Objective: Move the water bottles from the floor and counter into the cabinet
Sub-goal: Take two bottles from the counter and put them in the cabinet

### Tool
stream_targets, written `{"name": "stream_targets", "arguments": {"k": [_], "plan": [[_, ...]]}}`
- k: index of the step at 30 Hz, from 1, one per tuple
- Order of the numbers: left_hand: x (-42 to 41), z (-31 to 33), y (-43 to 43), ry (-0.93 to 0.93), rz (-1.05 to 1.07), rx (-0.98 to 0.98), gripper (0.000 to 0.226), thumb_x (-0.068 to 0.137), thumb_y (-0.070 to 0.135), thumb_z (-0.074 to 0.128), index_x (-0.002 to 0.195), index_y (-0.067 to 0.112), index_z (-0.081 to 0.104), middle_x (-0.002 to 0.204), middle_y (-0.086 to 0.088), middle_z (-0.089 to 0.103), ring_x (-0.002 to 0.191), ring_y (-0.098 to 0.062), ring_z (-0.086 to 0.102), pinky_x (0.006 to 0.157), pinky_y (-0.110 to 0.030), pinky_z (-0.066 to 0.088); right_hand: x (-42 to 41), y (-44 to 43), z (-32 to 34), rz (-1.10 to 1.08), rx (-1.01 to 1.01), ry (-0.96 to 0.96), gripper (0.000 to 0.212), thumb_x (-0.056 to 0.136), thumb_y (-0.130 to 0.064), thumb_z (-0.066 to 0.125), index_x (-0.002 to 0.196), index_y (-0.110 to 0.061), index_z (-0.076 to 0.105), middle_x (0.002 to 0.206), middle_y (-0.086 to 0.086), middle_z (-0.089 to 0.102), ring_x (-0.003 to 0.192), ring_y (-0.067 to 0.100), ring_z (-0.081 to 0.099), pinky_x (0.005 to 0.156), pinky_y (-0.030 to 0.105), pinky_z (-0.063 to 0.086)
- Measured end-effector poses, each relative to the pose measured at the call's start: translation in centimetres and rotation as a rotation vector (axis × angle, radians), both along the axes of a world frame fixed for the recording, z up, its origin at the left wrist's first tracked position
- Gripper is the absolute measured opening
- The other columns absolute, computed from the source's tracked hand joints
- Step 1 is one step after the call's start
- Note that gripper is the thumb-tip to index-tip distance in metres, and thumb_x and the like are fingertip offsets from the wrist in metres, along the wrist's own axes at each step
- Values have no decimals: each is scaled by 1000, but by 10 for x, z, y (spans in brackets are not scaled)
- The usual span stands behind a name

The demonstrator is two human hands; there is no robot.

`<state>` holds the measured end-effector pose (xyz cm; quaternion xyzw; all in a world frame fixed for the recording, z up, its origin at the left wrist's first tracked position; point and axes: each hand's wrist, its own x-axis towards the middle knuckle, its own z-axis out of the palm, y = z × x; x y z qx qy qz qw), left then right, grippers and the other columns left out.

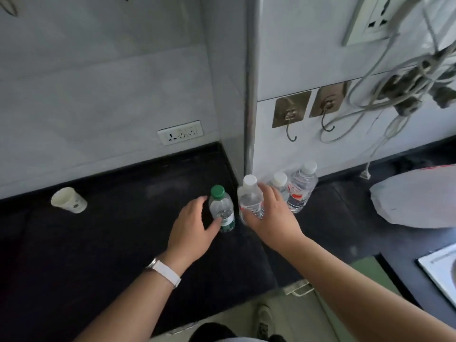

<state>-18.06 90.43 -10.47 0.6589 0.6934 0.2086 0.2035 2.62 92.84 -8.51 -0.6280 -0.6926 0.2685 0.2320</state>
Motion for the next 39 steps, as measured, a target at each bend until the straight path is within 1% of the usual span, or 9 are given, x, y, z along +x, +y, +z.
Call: {"name": "stream_targets", "arguments": {"k": [6,10,13,17,20,24,27,33,39], "plan": [[3,-17,18,-281,47,-136,63,82,44,75,136,33,45,136,16,51,122,0,49,101,-28,44,-16,20,-4,-25,-78,50,79,83,-37,70,148,-22,27,144,-1,41,129,21,43,94,34,40],[9,-19,29,-376,-8,-141,56,80,31,81,121,45,45,113,20,60,101,14,55,79,-6,44,-24,28,-5,-33,-130,0,76,82,-34,70,145,-24,29,140,-1,43,123,22,47,87,31,40],[5,-23,34,-395,-45,-114,52,80,28,81,109,53,45,107,21,61,95,17,54,71,-1,40,-32,32,-8,-54,-170,-32,69,81,-34,71,138,-25,34,137,0,45,116,23,52,84,35,45],[-12,-30,37,-447,-37,-100,51,77,38,82,106,60,45,104,23,63,95,8,61,79,-17,50,-42,33,-13,-82,-215,-76,66,81,-35,71,135,-28,33,134,1,48,111,25,55,77,36,44],[-25,-34,32,-493,-21,-75,56,76,33,83,107,62,46,105,24,64,98,1,64,86,-30,55,-47,31,-16,-118,-205,-82,68,80,-35,72,135,-28,33,132,2,49,111,27,56,76,35,42],[-43,-33,24,-502,-36,-28,65,75,26,84,107,67,45,107,29,61,99,-2,65,86,-30,56,-53,26,-16,-151,-180,-69,66,79,-37,73,134,-28,36,129,1,51,109,25,56,80,38,47],[-54,-32,17,-516,-30,-19,61,74,27,84,110,60,48,106,23,63,98,-2,65,86,-32,56,-59,20,-15,-174,-187,-20,64,76,-37,73,130,-29,40,123,-3,55,107,22,57,84,40,50],[-71,-20,-6,-546,57,53,59,73,30,84,114,52,48,109,18,63,98,-1,64,86,-33,57,-75,7,-3,-105,-199,57,66,75,-41,78,128,-28,42,110,-11,55,95,10,53,76,27,40],[-83,-6,-34,-544,162,135,55,73,30,85,114,46,52,105,17,64,97,-3,64,84,-35,58,-85,-5,13,22,-151,152,61,72,-37,82,118,-37,42,101,-18,60,94,5,59,85,33,50]]}}
